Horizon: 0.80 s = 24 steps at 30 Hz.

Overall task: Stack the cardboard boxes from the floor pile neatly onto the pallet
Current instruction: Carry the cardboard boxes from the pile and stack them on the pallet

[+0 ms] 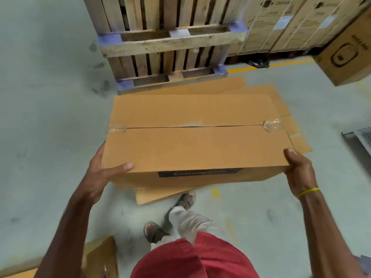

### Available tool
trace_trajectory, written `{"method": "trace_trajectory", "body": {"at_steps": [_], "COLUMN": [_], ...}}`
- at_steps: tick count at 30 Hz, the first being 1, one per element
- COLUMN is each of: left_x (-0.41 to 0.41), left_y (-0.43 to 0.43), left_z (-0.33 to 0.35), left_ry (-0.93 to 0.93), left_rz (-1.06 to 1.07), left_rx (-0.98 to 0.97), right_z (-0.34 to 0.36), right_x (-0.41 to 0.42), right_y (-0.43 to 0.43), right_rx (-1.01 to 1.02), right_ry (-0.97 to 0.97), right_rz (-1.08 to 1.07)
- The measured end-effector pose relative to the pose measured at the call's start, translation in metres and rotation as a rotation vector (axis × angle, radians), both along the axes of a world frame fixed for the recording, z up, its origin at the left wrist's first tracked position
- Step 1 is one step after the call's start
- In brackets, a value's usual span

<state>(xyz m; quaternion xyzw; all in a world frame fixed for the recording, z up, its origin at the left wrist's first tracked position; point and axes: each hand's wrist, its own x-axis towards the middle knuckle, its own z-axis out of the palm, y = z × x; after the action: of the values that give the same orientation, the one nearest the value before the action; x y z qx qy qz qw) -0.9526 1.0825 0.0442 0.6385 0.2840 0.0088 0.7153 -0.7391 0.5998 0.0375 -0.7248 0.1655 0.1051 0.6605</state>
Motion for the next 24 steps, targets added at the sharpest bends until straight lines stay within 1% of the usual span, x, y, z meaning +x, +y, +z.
{"method": "trace_trajectory", "body": {"at_steps": [3,7,14,19,24], "left_x": [0.027,0.059,0.118,0.160,0.195], "left_y": [0.013,0.037,0.091,0.122,0.151], "left_z": [-0.001,0.000,-0.004,-0.018,-0.050], "left_ry": [0.005,0.028,0.013,0.026,0.036], "left_rz": [-0.008,0.035,0.160,0.208,0.159], "left_rx": [0.014,0.034,0.137,0.126,0.119], "right_z": [0.004,0.006,0.009,-0.009,-0.044], "right_x": [0.029,0.086,0.202,0.273,0.303], "right_y": [0.014,0.048,0.148,0.205,0.234], "right_rx": [0.023,0.033,0.007,-0.060,-0.132], "right_ry": [0.008,-0.006,-0.115,-0.186,-0.168], "right_rz": [-0.009,0.048,0.239,0.293,0.257]}}
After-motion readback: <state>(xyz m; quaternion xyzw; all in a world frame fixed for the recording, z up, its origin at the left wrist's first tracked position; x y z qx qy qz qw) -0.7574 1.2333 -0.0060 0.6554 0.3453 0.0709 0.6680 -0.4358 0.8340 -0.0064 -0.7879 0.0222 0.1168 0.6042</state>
